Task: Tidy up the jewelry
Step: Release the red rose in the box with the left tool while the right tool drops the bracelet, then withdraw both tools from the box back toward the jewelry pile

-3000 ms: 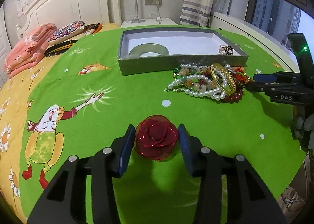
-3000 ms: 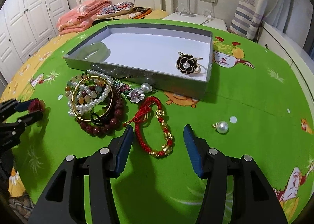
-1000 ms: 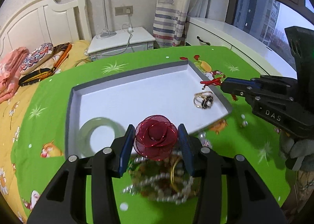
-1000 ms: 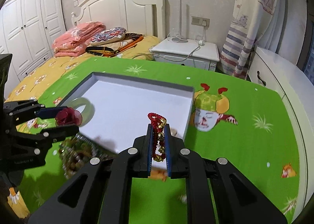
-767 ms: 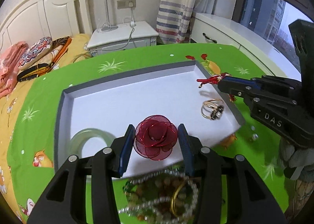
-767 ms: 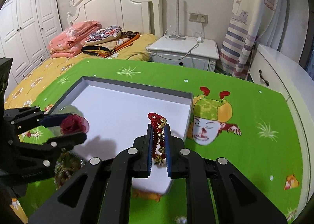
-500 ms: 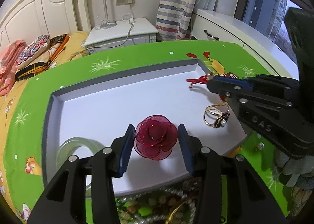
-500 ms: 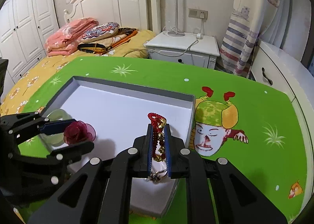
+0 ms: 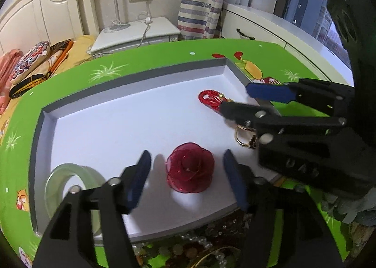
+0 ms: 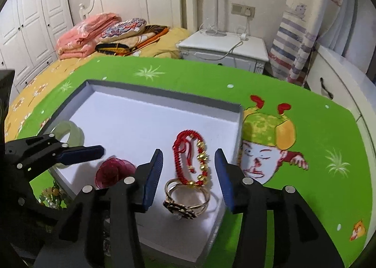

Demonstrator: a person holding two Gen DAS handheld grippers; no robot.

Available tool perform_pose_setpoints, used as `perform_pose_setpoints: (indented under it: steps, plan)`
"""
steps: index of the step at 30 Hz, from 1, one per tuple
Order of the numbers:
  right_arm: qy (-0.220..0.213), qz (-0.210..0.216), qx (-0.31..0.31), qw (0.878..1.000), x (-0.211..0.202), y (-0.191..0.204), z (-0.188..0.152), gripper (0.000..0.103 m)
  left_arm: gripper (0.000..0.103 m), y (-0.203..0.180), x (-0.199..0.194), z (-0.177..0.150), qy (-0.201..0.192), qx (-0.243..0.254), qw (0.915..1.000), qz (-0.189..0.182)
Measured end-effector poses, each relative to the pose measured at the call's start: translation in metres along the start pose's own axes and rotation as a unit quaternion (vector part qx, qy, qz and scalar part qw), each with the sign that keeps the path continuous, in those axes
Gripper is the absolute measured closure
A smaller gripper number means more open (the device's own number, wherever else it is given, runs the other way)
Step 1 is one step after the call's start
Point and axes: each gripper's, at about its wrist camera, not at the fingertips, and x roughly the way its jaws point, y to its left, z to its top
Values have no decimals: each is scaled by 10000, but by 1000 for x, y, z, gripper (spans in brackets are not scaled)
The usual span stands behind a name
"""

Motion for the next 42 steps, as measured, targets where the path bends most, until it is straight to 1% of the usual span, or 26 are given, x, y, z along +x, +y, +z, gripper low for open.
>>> perform_pose_setpoints:
  steps: [2, 4, 8, 10, 12, 15, 17, 19, 21, 22, 24, 27, 29, 31, 33, 36, 39, 42]
  plan:
    - [-69, -22, 69, 9999, -6, -4, 3, 59, 30, 2, -6, 0, -85, -36, 10000, -15]
    - [-166, -79, 165, 9997, -15, -8, 5, 59, 19, 4, -15, 1, -213, -61, 9997, 65]
    - [-289, -185, 316, 9989, -34, -14, 4, 59, 12, 11, -39, 2, -444, -165, 9984, 309]
    - [-369, -211, 376, 9984, -48, -14, 1, 58, 8, 15, -61, 0, -665, -220, 9963, 506]
    - [-477, -179, 385, 9980, -64, -10, -6, 58, 6, 22, -86, -5, -871, -300, 9933, 691]
    - [-606, -101, 359, 9975, -85, -4, -20, 58, 6, 38, -117, -19, -1024, -515, 9893, 899]
    - [-665, 16, 395, 9970, -96, 1, -32, 57, 5, 50, -134, -29, -1091, -708, 9868, 962]
    - [-717, 147, 447, 9963, -105, 7, -46, 57, 5, 65, -151, -46, -1128, -977, 9837, 1002]
    - [-746, 248, 510, 9956, -111, 13, -58, 56, 5, 76, -162, -60, -1117, -1161, 9819, 998]
    - [-743, 338, 586, 9949, -114, 17, -65, 53, 5, 83, -168, -73, -1094, -1268, 9809, 994]
    - [-691, 534, 639, 9941, -116, 25, -77, 51, 5, 90, -173, -90, -1019, -1354, 9803, 1019]
    - [-600, 725, 523, 9942, -117, 45, -93, 50, 5, 94, -174, -114, -889, -1352, 9807, 1095]
    - [-496, 905, 424, 9938, -116, 59, -100, 43, 5, 93, -171, -131, -771, -1332, 9818, 1112]
    - [-382, 1035, 295, 9935, -112, 73, -106, 41, 5, 91, -166, -144, -678, -1337, 9832, 1044]
    - [-254, 1114, 177, 9933, -107, 82, -108, 39, 5, 87, -161, -156, -614, -1332, 9845, 963]
    - [-102, 1202, 157, 9926, -96, 89, -108, 39, 5, 79, -155, -171, -549, -1174, 9874, 903]
    - [-20, 1283, 182, 9916, -89, 89, -103, 39, 5, 75, -150, -177, -497, -1086, 9889, 887]
    - [43, 1341, 113, 9909, -82, 89, -95, 39, 5, 76, -147, -181, -467, -1103, 9893, 838]
